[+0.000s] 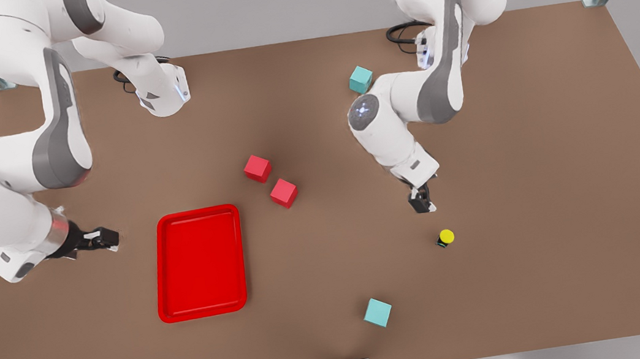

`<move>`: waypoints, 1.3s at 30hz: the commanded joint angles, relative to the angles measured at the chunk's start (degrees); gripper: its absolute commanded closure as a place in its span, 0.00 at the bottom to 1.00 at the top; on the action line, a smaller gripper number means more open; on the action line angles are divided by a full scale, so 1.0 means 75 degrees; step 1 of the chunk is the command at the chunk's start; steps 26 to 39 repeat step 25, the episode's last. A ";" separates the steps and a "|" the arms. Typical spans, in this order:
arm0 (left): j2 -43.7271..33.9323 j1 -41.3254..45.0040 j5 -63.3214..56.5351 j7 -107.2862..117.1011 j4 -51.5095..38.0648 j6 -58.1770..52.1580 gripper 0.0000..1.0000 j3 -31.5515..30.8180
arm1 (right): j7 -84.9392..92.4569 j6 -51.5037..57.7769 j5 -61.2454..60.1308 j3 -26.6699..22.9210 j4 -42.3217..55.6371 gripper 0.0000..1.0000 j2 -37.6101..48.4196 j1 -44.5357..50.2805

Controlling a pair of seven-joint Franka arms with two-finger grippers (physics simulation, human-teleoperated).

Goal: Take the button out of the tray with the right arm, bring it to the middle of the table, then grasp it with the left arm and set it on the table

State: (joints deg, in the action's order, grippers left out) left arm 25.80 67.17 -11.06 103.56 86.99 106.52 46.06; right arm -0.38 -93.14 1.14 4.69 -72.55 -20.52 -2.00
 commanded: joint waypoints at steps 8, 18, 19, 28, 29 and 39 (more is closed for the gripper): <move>-0.0686 -0.1924 0.2694 -1.3738 -0.0243 -0.1312 0.00 0.0023 | -0.0172 0.0196 -0.0339 0.0008 0.0228 0.00 0.0041 -0.0108; -0.2994 -0.8370 0.1581 -1.4148 0.1444 -0.0198 0.00 -0.6388 | -0.0289 0.0759 -0.0562 0.0078 -0.0639 0.00 0.0592 -0.0307; -0.2947 -0.8381 0.1581 -1.4148 0.1421 -0.0198 0.00 -0.6387 | -0.0289 0.0759 -0.0562 0.0078 -0.0639 0.00 0.0603 -0.0319; -0.2479 -0.8276 0.1182 -1.4195 0.0800 -0.0233 0.00 -0.6387 | -0.0172 0.0466 -0.0609 0.0078 -0.0581 0.00 0.0440 -0.0296; -0.2479 -0.8276 0.1182 -1.4195 0.0800 -0.0233 0.00 -0.6387 | -0.0172 0.0466 -0.0609 0.0078 -0.0581 0.00 0.0440 -0.0296; -0.2479 -0.8276 0.1182 -1.4195 0.0800 -0.0233 0.00 -0.6387 | -0.0172 0.0466 -0.0609 0.0078 -0.0581 0.00 0.0440 -0.0296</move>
